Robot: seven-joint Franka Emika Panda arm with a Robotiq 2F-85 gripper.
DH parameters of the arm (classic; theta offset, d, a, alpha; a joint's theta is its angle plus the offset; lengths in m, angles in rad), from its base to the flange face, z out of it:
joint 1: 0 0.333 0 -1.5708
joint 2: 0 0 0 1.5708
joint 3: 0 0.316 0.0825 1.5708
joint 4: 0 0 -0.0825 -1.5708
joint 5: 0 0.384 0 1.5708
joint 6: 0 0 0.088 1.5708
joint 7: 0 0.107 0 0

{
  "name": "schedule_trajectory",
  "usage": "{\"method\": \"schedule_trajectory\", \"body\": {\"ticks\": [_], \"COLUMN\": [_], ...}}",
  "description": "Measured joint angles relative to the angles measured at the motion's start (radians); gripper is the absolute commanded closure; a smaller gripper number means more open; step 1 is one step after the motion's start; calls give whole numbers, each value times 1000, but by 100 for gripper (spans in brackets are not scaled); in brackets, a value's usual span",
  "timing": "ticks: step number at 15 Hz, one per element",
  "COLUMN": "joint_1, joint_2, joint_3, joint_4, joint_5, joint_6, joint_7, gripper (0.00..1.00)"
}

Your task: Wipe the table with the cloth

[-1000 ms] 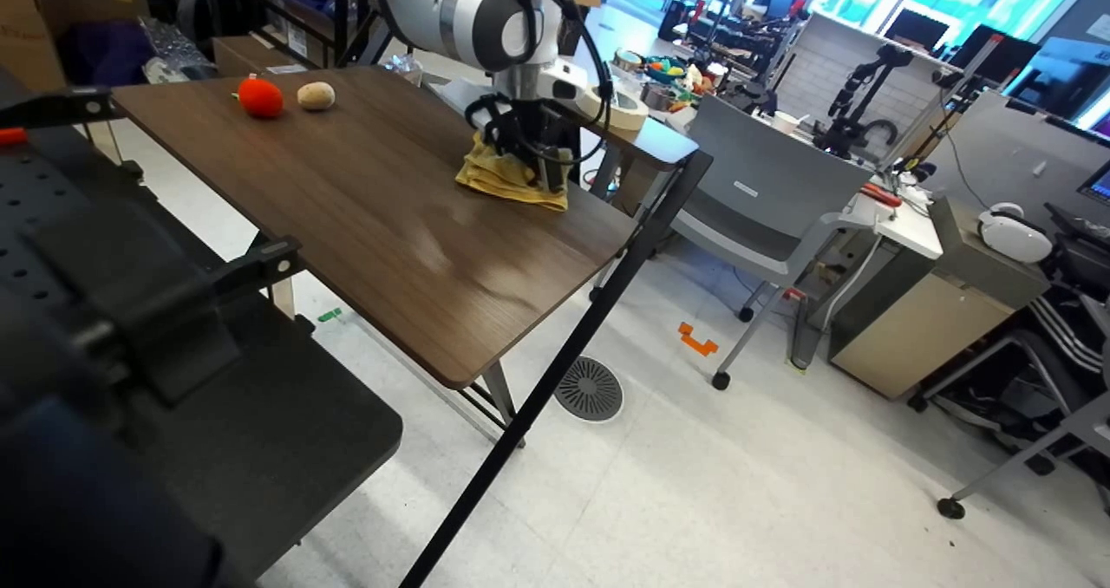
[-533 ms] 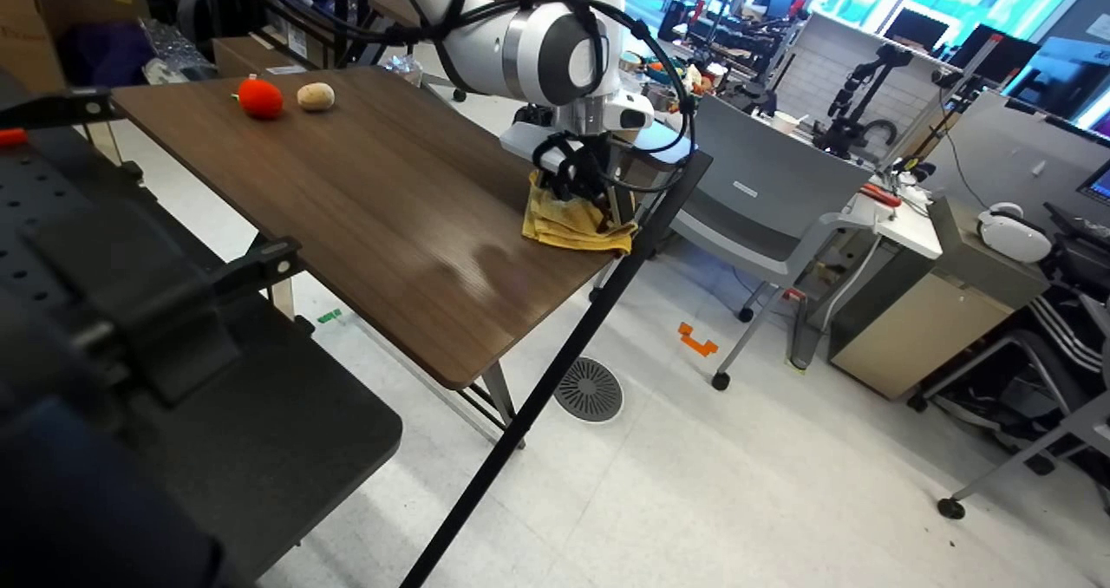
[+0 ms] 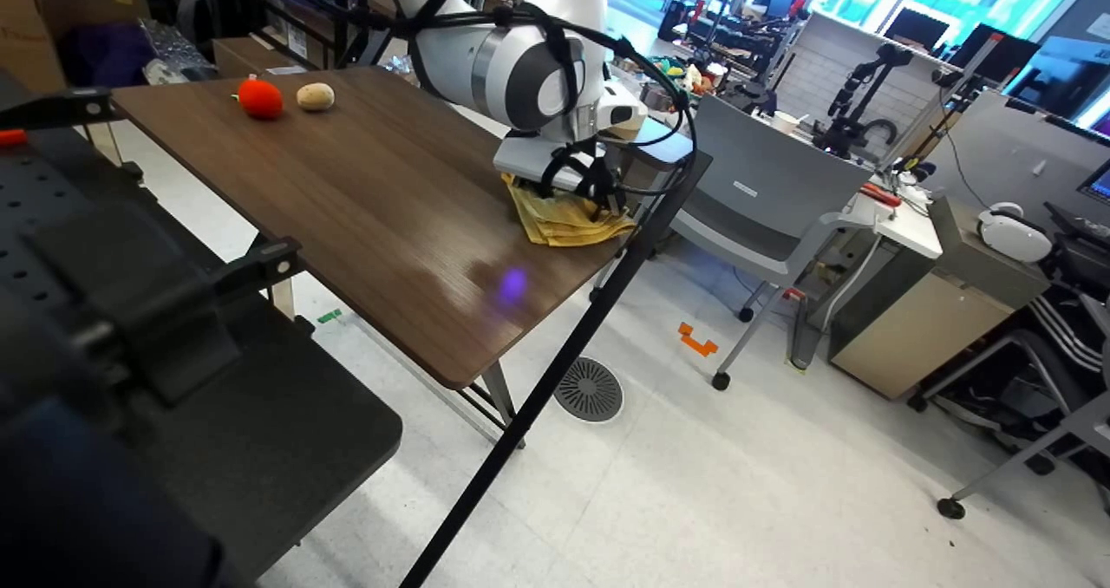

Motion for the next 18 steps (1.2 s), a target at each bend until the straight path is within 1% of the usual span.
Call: {"method": "schedule_trajectory", "body": {"ticks": [4,8,10,12,13,15,18], "joint_1": [-76,-181,-214,-215,-206,-161,-78], "joint_2": [-96,-197,-258,-336,-383,-461,-492], "joint_3": [139,307,359,365,356,299,184], "joint_4": [-189,-381,-484,-585,-636,-712,-734], "joint_5": [-35,-127,-139,-139,-139,-139,-153], "joint_6": [104,105,71,-3,-42,-119,-229], "joint_7": [-232,-371,-418,-428,-421,-369,-288], "gripper": [0,0,0,0,0,0,0]}}
